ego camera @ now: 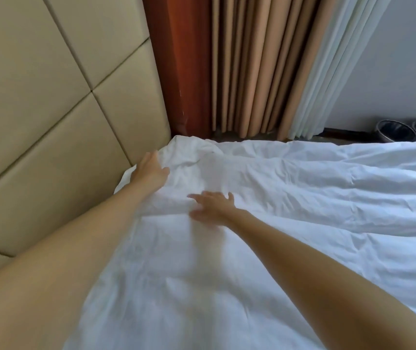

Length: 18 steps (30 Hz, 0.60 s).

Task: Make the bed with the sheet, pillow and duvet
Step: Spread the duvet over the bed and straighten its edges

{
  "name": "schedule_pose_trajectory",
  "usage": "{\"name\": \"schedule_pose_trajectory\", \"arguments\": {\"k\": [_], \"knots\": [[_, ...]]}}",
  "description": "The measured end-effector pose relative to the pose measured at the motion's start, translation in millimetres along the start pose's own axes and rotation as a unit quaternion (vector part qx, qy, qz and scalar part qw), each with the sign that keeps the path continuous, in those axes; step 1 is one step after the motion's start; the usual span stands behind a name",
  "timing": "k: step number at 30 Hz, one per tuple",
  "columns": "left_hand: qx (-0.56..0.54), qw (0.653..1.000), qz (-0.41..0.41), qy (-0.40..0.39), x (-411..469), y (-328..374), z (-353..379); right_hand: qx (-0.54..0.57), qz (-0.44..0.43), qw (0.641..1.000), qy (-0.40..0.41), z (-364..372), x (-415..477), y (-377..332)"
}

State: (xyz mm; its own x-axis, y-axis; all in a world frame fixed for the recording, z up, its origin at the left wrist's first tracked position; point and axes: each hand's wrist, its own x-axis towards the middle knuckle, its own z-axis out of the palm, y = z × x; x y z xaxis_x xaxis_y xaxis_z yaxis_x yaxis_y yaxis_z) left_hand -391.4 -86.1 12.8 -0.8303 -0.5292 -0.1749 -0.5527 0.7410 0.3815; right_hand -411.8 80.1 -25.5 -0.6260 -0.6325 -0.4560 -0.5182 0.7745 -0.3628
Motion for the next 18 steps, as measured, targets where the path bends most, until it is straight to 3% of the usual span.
{"name": "schedule_pose_trajectory", "arguments": {"k": [3, 6, 8, 10, 11, 12, 13, 14, 15, 18], "knots": [[-0.040, 0.999, -0.005, -0.011, 39, -5, 10, 0.025, -0.004, 0.998, -0.058, 20, 29, 11], [-0.104, 0.987, -0.088, -0.087, 66, -14, 36, 0.082, -0.023, 0.996, -0.038, 35, 50, 21], [-0.101, 0.979, -0.120, -0.130, 71, -20, 57, 0.095, -0.028, 0.994, -0.036, 42, 57, 25], [-0.066, 0.983, -0.096, -0.141, 68, -18, 74, 0.136, -0.038, 0.989, -0.048, 44, 56, 30], [-0.061, 0.989, -0.077, -0.110, 66, -15, 78, 0.222, -0.041, 0.972, -0.059, 45, 54, 34], [-0.073, 0.993, -0.060, -0.068, 62, -10, 80, 0.357, -0.045, 0.931, -0.066, 43, 48, 38], [-0.083, 0.995, -0.044, -0.027, 54, -4, 78, 0.502, -0.037, 0.862, -0.053, 41, 40, 43], [-0.079, 0.997, -0.020, 0.006, 45, 3, 74, 0.608, -0.010, 0.794, -0.008, 38, 34, 48], [-0.055, 0.998, 0.010, 0.020, 31, 10, 69, 0.658, 0.014, 0.750, 0.061, 36, 27, 54], [0.072, 0.974, 0.213, -0.021, -22, 21, 64, 0.566, 0.091, 0.741, 0.351, 25, 9, 66]]}}
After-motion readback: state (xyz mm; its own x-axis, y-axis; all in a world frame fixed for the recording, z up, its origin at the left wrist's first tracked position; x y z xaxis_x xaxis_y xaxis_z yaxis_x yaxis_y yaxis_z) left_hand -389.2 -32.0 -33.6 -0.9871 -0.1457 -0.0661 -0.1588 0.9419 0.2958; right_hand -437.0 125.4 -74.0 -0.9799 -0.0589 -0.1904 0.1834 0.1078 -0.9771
